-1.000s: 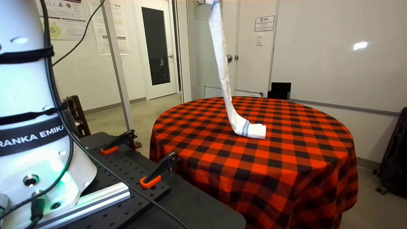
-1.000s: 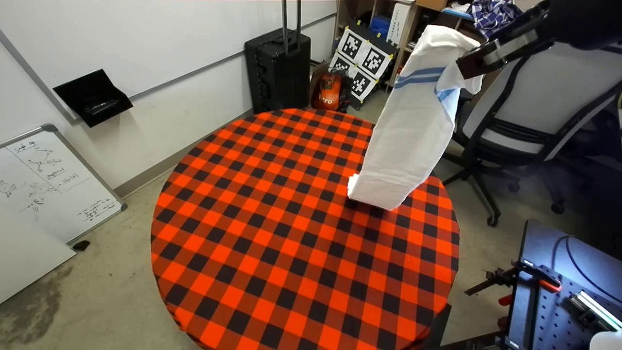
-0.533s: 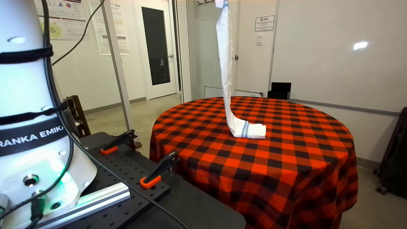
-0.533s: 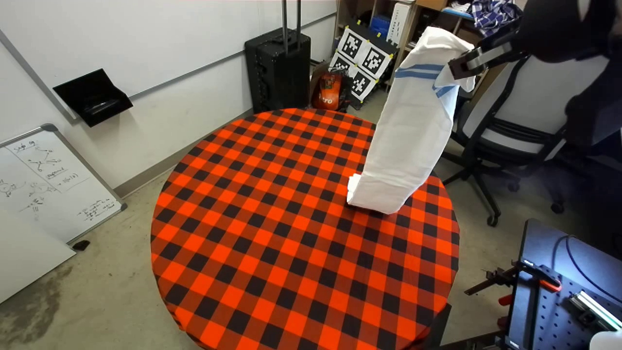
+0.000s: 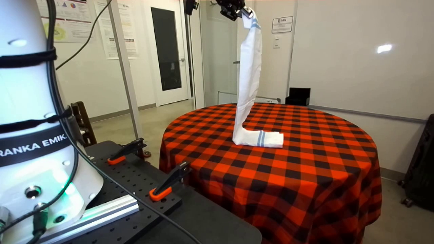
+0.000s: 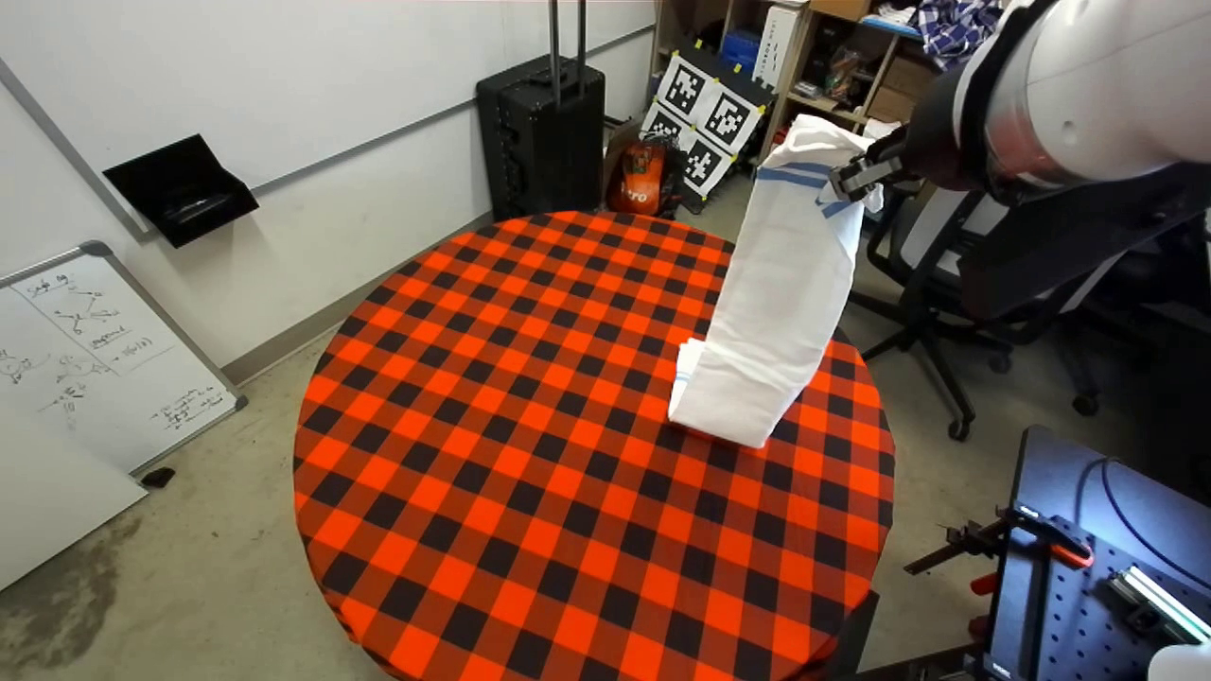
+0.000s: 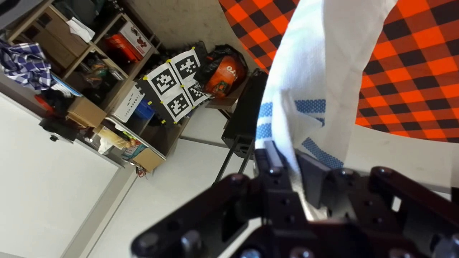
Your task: Fold the towel three times over
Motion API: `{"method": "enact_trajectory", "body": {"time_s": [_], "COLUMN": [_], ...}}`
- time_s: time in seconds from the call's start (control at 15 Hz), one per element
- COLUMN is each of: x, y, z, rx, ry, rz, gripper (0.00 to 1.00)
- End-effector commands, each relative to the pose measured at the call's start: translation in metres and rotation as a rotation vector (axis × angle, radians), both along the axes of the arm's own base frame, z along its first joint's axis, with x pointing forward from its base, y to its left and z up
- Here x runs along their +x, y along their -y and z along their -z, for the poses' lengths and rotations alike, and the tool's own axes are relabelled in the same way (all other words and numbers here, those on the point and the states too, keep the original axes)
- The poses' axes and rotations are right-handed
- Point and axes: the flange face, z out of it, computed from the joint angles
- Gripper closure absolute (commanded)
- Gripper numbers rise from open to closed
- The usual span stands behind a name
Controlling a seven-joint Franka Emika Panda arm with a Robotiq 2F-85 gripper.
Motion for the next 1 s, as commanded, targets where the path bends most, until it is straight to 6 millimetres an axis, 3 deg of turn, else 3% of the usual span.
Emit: {"method": "enact_trajectory", "body": {"time_s": [0.0,0.47,0.6,0.93], "x": [0.011,0.029,0.04,0.061], "y": [0.003,0.001,0.008,0.025], "z": [0.007,0.01,0.019,0.064], "rx": [-0.047,-0.299,-0.395,-0.528], "ry": [0.013,0.07,0.073,0.014], "rz": [0.008,-0.02,0.012,0.094], "gripper": [0.98,0.98,0.98,0.98]}}
